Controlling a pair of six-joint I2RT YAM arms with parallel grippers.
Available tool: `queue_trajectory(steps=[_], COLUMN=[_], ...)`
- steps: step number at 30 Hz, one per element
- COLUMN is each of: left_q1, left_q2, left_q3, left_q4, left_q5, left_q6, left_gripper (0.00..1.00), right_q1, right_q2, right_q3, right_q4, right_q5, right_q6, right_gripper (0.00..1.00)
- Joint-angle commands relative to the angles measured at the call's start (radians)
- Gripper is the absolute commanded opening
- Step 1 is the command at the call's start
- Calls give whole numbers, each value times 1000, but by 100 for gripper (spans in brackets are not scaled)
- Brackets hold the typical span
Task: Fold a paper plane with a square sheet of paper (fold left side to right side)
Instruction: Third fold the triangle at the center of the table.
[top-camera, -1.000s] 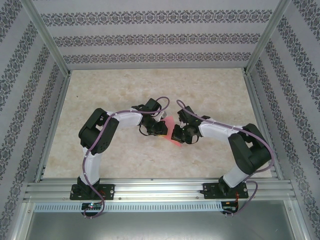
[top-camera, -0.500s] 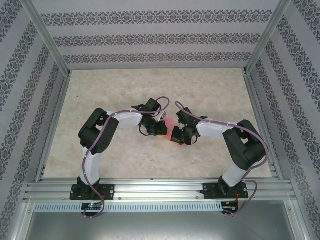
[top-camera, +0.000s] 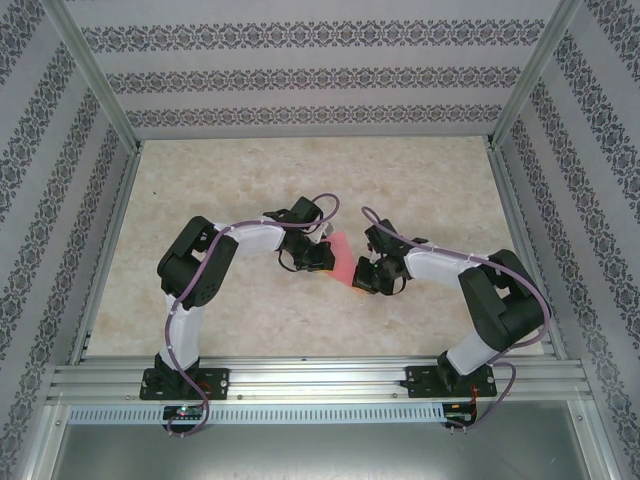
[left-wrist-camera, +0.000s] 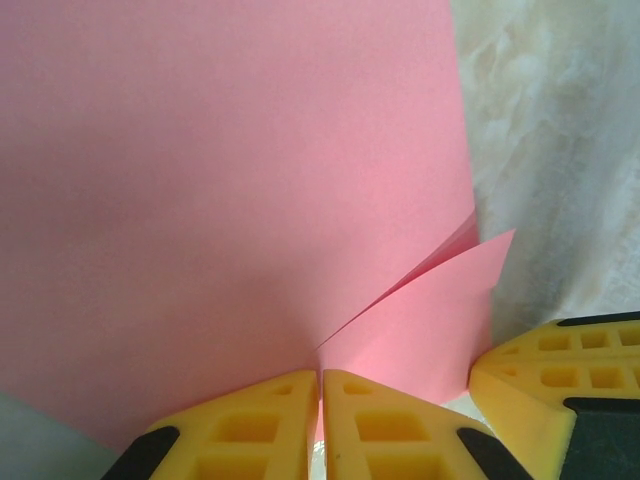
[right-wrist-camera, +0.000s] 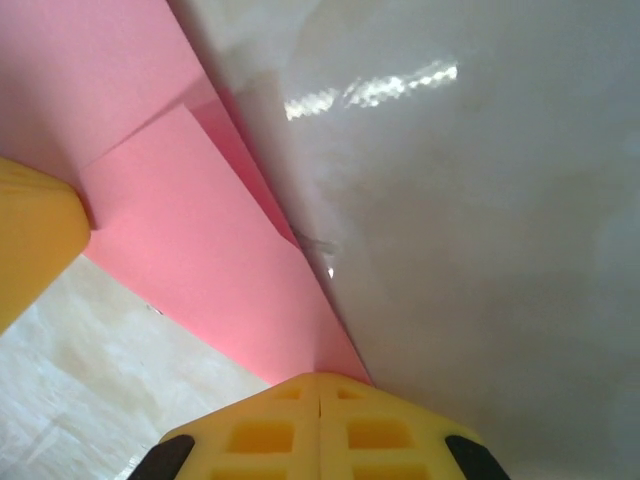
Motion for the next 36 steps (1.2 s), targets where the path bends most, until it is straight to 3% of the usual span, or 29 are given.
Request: queue_trajectory(steps=[1,12,17,25,32,36], left_q1=[12,12,27,80,148,150], left_q2=[45,41,0,-149,-270,-276], left_q3=[-11,-4,30,86,-88,-175], left_q4=[-18,-28,-18,-37,25,93], left_q5=[-105,-108,-24,41,22,35], left_q6=[6,15,14,8,-48,-92], left_gripper=[13,13,20,37,49,51], right_q1=[-8,-18,-22,-39,-41,-49], right_q2=[-21,-71,-167,-281,-151,-75], right_q3=[-59,-118,-84,-1,62,105], right_q4=[-133,-159,-182,-119,65,95], right_q5=[55,88,116,114,23,18], right_q6=[-22,-22,-88,-227,-311,-385], right_gripper=[7,7,8,44,58,58])
